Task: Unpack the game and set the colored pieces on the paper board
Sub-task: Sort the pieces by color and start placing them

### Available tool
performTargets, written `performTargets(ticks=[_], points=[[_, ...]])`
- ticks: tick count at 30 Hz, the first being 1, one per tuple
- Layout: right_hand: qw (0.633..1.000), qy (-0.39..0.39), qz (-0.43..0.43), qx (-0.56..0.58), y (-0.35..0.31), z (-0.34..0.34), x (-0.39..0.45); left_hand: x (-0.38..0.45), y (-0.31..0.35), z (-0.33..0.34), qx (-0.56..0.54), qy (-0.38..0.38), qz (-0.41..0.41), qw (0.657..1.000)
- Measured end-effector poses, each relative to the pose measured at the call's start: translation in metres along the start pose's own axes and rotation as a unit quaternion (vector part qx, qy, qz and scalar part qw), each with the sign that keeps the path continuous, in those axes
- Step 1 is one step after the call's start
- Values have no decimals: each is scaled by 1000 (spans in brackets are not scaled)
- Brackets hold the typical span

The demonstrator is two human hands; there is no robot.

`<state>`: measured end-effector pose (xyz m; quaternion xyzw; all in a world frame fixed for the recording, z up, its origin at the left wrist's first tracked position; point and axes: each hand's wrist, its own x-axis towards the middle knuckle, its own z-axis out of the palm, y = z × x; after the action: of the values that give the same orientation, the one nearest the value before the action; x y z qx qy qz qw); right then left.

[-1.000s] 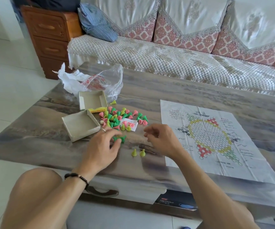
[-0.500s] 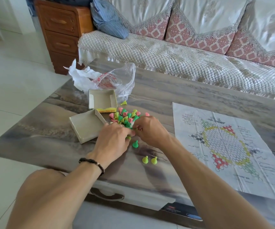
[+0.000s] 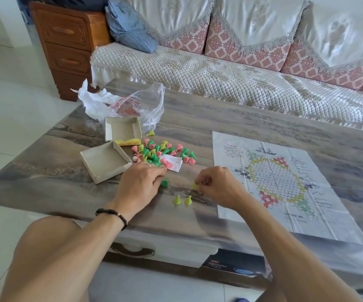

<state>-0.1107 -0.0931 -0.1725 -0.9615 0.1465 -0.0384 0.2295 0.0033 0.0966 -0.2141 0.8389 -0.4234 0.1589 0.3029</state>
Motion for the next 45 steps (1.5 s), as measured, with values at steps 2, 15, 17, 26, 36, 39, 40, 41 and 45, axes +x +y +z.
performTargets(ticks=[2,15,17,26,36,39,40,41,45], points=[[1000,-2,4,2,2,2,-6,3,-5,-2,-2,20,-28,999],[1000,-7,2,26,-2,7,-8,10,-1,-6,-142,41,-188,971],[1000,-10,-4,18,-1,8,-8,15,-4,-6,-152,60,-206,965],[999,-7,-3,37,-1,10,-8,17,12,-11,-150,49,-146,977],[997,-63,-34,41,1,6,-20,-27,37,-12,-127,-156,-81,976],[996,-72,-39,28,-1,5,-23,-22,46,-11,-125,-193,-61,971],[997,-69,-36,27,0,4,-24,-21,49,-8,-131,-193,-60,971],[997,-64,-29,27,2,3,-25,-19,51,-4,-137,-188,-60,971],[998,-40,-1,39,14,-1,-33,-16,65,12,-156,-177,-56,970]])
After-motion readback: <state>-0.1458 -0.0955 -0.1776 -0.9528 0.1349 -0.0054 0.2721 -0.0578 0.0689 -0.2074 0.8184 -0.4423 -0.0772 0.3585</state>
